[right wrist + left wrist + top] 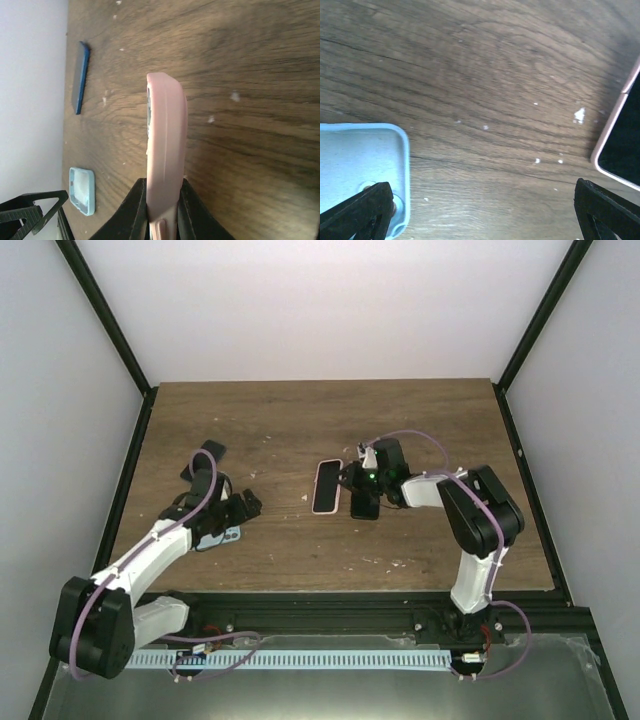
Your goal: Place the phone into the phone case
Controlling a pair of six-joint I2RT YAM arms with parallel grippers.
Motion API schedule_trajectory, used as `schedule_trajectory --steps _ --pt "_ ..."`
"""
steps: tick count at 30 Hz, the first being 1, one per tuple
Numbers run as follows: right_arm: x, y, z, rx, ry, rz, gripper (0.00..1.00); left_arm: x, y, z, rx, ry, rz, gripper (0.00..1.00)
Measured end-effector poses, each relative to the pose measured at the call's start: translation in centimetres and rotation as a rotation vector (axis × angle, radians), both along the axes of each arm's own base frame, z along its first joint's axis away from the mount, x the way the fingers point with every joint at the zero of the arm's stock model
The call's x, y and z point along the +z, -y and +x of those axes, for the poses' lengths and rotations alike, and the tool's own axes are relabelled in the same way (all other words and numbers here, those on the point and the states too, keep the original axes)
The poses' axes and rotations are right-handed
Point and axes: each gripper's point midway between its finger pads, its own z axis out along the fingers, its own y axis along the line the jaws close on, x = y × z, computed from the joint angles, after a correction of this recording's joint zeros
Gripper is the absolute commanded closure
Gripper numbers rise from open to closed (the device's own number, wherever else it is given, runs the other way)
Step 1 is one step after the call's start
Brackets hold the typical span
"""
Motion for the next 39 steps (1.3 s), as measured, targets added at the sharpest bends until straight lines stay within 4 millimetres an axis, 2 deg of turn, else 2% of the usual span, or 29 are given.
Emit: schedule_trajectory --steps 3,5,11,18,20,22,24,25,29,32,35,39 --pt "-1.5 0.5 0.6 -0.017 -0.031 -0.009 0.94 -1.2 -0.7 0.0 0.022 -0.03 0.041 0.0" --pt "-1.8 0.6 1.0 -0.011 -0.042 0.0 0.91 -1.9 -1.1 -0.2 0.03 -0.052 0.061 0.0" --pt "-1.9 0.8 2.7 -0.017 -0.031 -0.023 0.64 -3.5 -1.4 -0.7 0.033 -0.108 0.086 0.0" --pt "-2.7 2.8 3.5 -0.056 -0.035 -0.07 0.39 -4.8 -1.1 -1.5 0.017 -0.165 0.083 0.0" --pt "-2.1 2.9 3.5 -0.059 -0.024 -0.079 0.32 -4.8 -1.0 -1.5 0.012 -0.167 0.072 0.0" --pt "-0.8 3.1 3.4 -0.06 0.002 -0.087 0.18 -4.8 -0.7 -1.5 0.006 -0.172 0.054 0.0" --pt "0.9 3.3 3.5 -0.064 0.04 -0.088 0.04 -4.8 -0.4 -1.5 0.002 -0.173 0.037 0.0" --pt "2.3 3.4 3.4 -0.063 0.073 -0.086 0.0 -4.7 -0.2 -1.4 0.0 -0.17 0.027 0.0" --pt "6.9 3.7 3.2 -0.077 0.176 -0.064 0.0 -4.8 0.2 -1.0 0.008 -0.175 -0.007 0.0" --pt "9.3 4.1 2.5 -0.083 0.23 -0.048 0.0 -4.8 0.9 -0.4 0.016 -0.174 -0.045 0.01" --pt "9.8 4.3 1.9 -0.084 0.241 -0.047 0.0 -4.6 1.7 0.5 0.027 -0.181 -0.09 0.01" --pt "9.2 4.7 1.0 -0.086 0.225 -0.059 0.0 -4.4 2.9 1.9 0.04 -0.196 -0.152 0.02"
